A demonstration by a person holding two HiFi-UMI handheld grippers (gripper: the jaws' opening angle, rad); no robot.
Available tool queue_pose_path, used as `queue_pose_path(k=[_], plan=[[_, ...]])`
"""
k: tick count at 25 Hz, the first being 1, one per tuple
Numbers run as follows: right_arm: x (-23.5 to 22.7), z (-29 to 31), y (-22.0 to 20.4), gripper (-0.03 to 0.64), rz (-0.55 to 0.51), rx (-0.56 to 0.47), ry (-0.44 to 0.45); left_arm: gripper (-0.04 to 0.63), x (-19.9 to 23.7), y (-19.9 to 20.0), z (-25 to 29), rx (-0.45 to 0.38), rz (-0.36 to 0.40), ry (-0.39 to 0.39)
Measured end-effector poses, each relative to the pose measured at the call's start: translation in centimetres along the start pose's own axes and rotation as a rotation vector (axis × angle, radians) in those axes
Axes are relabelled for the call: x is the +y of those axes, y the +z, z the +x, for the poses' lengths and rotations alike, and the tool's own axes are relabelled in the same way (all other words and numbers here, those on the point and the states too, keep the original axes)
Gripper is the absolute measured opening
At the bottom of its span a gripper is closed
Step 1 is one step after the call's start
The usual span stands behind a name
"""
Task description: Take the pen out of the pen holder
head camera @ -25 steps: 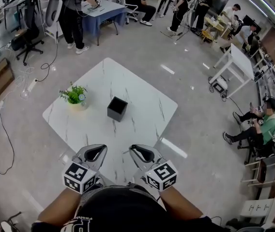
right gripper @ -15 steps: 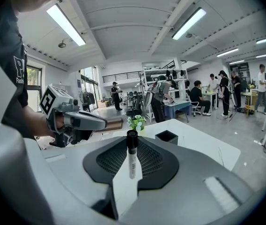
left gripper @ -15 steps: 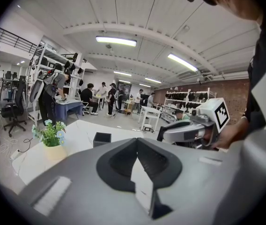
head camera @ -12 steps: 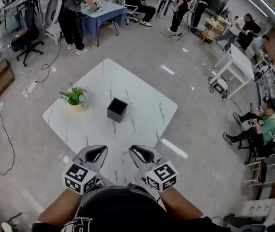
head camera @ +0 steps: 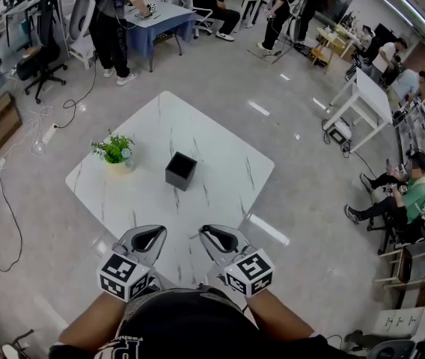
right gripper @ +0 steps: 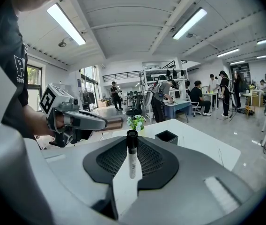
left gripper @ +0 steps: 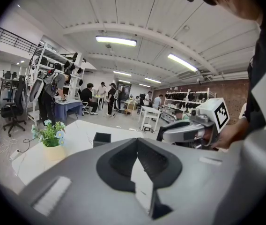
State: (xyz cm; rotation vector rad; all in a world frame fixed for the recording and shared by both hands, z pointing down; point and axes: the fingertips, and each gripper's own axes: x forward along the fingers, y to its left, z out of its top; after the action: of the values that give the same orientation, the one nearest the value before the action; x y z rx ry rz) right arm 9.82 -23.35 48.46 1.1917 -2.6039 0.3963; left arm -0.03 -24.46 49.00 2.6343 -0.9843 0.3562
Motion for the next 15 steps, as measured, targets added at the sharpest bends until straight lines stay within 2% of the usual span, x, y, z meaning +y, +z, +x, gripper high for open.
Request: queue_pose_path(k=[15], plan=[[-0.22,0.23,0.42,0.063,0.002,0.004,-0.003,0.057,0.27,0.42,0.12,0.002,0.005,-0.008]])
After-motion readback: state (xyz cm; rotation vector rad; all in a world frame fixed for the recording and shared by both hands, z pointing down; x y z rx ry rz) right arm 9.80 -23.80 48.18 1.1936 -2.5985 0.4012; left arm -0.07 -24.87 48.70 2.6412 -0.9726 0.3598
